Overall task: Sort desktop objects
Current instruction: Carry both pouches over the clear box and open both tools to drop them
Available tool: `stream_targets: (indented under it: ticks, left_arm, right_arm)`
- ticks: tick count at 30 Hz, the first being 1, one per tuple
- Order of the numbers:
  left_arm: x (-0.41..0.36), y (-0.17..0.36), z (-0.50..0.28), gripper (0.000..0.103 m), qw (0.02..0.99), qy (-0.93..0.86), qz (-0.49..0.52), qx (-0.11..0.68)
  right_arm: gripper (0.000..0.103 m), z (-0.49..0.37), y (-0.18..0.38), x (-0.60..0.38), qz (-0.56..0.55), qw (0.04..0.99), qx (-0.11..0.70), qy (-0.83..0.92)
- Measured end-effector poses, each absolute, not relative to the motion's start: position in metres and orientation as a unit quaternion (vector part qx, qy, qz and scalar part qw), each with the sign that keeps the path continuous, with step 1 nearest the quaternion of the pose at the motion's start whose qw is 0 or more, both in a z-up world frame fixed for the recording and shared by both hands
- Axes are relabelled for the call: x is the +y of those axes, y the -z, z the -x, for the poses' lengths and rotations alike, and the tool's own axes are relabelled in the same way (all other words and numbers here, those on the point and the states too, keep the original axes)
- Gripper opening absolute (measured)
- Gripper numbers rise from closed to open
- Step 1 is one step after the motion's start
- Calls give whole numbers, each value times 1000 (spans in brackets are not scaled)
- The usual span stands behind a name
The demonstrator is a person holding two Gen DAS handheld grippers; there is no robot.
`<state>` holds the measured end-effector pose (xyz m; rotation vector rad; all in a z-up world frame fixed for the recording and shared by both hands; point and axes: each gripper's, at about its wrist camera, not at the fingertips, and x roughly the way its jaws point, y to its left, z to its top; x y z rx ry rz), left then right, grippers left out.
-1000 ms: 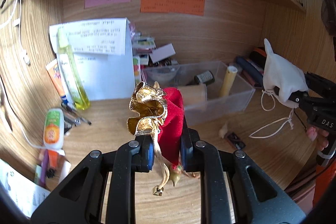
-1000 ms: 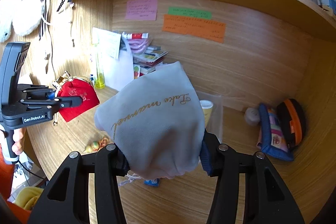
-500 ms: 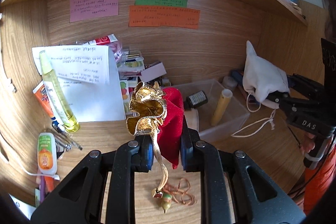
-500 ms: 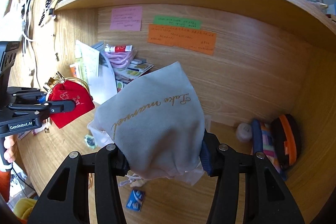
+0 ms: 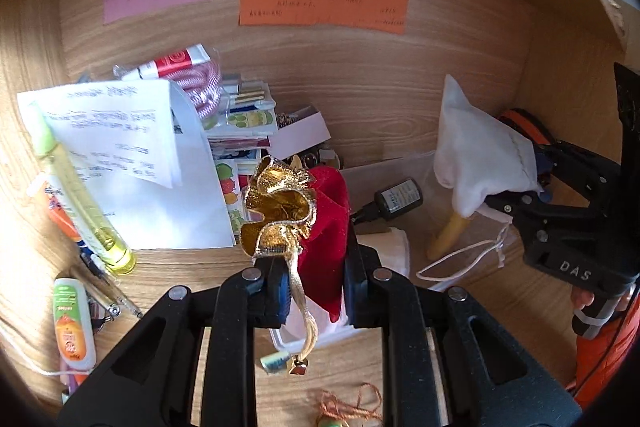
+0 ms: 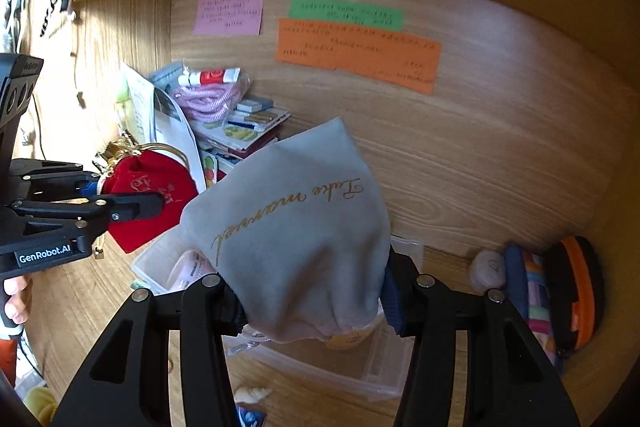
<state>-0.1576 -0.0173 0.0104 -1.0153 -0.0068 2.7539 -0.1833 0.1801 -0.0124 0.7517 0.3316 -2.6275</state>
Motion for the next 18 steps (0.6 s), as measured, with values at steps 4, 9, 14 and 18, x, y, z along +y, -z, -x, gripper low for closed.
stream_targets:
  ticks: [4, 9, 14, 18]
  left_arm:
    - [-19, 5, 179, 19, 102, -926, 364, -13]
    - [-18, 22, 198, 19, 94, -918, 385, -9]
    - [-18, 36, 215, 19, 87, -911, 403, -15]
    - [-15, 44, 222, 19, 81, -909, 409, -12]
  right_arm:
    - [47, 201, 25, 173, -283, 198, 122, 931]
    - [47, 221, 41, 164, -303, 200, 135, 922]
    - [47, 236, 56, 156, -321, 194, 145, 916]
    - [47, 239, 65, 153, -330, 189, 147, 913]
